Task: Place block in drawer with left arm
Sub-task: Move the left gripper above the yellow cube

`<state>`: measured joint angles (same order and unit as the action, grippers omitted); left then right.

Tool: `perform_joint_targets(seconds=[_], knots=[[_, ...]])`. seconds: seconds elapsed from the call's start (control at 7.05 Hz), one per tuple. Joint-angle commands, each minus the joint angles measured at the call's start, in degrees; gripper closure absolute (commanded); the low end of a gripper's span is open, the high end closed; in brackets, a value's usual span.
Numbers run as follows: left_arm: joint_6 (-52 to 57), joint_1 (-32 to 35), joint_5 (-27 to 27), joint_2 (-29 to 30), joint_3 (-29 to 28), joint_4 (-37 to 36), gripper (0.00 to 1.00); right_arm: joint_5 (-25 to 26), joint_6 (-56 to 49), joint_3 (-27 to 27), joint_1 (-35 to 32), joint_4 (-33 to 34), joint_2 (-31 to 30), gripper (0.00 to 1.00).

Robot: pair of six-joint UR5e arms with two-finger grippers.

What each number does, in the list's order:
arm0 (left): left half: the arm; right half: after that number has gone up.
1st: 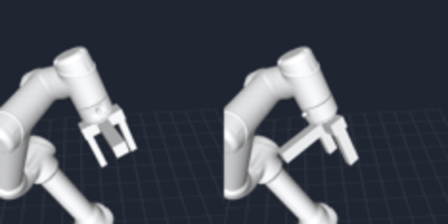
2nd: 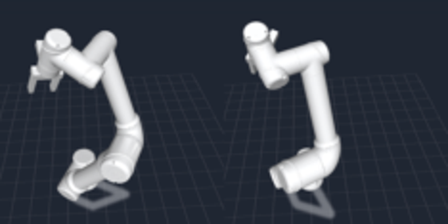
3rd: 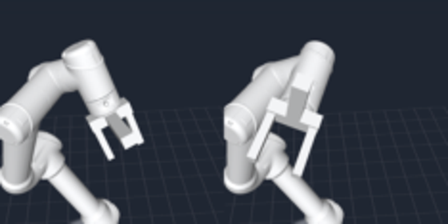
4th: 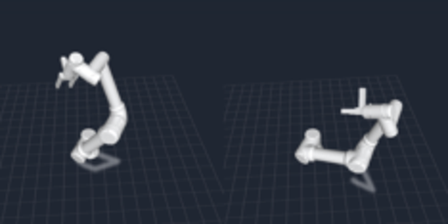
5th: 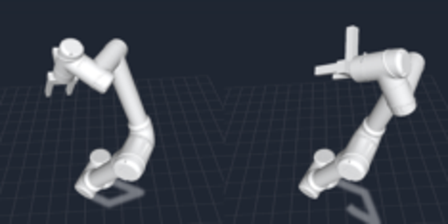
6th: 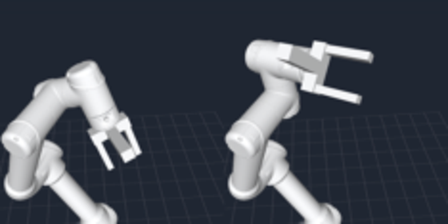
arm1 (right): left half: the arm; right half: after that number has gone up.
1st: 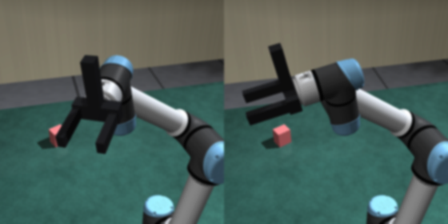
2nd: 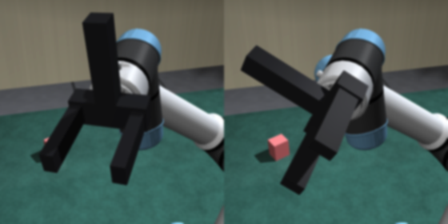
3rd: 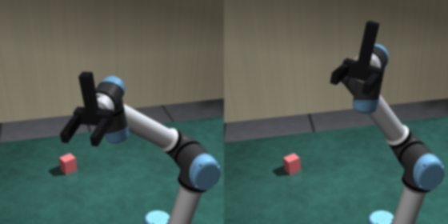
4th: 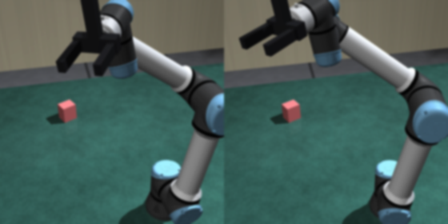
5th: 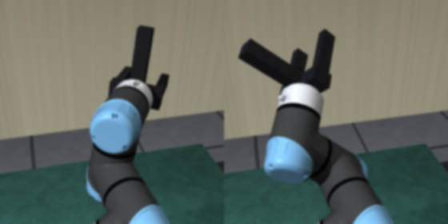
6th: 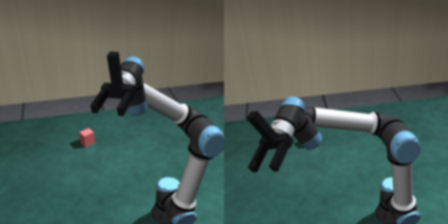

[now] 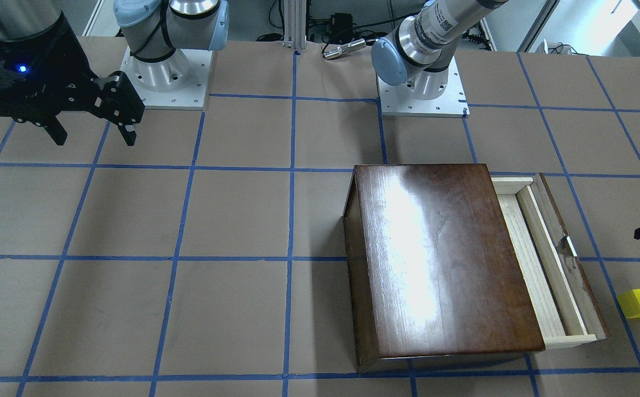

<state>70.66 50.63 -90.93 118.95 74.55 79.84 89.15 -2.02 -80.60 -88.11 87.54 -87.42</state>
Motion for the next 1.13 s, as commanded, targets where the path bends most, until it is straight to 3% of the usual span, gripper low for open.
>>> perform_joint_targets(seconds=[0.0, 0.71, 0.99], knots=[[12.50, 0.00, -1.89, 1.89, -0.55, -5.03, 0.00, 0.06, 0.00, 0.00, -0.04, 0.00, -0.03, 0.00], [45.30, 0.00, -1.28, 6.28, -0.46, -12.50, 0.00, -0.03, 0.00, 0.00, -0.04, 0.00, 0.06, 0.00], [53.42, 0.00, -0.66, 8.83, -0.37, -15.24, 0.02, 0.06, 0.00, 0.00, -0.04, 0.00, 0.06, 0.00]])
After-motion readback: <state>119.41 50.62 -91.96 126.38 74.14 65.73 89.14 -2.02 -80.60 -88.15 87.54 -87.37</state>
